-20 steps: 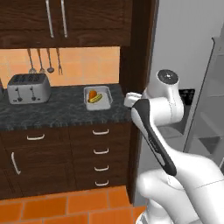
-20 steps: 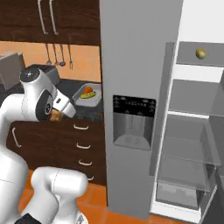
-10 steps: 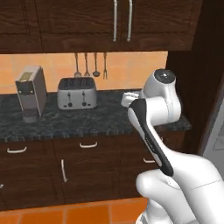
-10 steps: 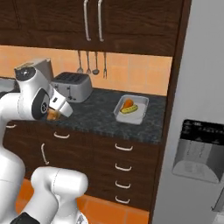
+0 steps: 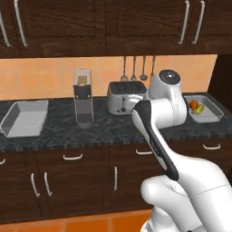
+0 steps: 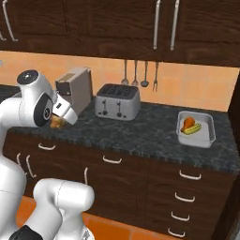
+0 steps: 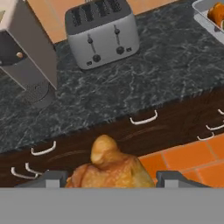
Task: Place one cucumber and one chicken drumstick in each tupperware on the nearby counter, to pack two identical lunches.
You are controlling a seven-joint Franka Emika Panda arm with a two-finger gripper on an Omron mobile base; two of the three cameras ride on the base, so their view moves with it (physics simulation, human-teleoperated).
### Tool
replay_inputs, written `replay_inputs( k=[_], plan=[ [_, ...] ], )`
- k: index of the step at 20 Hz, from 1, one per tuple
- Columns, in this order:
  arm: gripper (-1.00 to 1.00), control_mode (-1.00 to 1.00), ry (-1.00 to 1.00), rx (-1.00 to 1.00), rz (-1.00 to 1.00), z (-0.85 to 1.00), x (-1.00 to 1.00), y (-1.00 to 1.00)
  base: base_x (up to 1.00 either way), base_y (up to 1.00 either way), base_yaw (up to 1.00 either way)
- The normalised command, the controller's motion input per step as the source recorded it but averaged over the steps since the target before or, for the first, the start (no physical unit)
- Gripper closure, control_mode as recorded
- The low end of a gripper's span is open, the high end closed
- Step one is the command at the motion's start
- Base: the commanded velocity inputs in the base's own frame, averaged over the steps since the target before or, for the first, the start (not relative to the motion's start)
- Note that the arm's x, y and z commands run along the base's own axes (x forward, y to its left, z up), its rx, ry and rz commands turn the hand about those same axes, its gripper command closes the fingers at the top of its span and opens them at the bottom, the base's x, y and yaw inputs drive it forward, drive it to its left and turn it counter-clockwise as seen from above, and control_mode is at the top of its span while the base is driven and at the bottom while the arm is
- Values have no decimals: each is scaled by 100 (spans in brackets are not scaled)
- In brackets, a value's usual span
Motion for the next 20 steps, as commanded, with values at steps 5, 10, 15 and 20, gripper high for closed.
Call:
replay_inputs(
  k=[5,10,15,20],
  plan=[
    [100,100,0,0,0,0,0,0,33,100,0],
    [100,100,0,0,0,0,0,0,68,100,0],
    [100,100,0,0,0,0,0,0,99,96,-10],
    [100,-100,-1,6,-2,-20,11,8,54,71,-17]
  ],
)
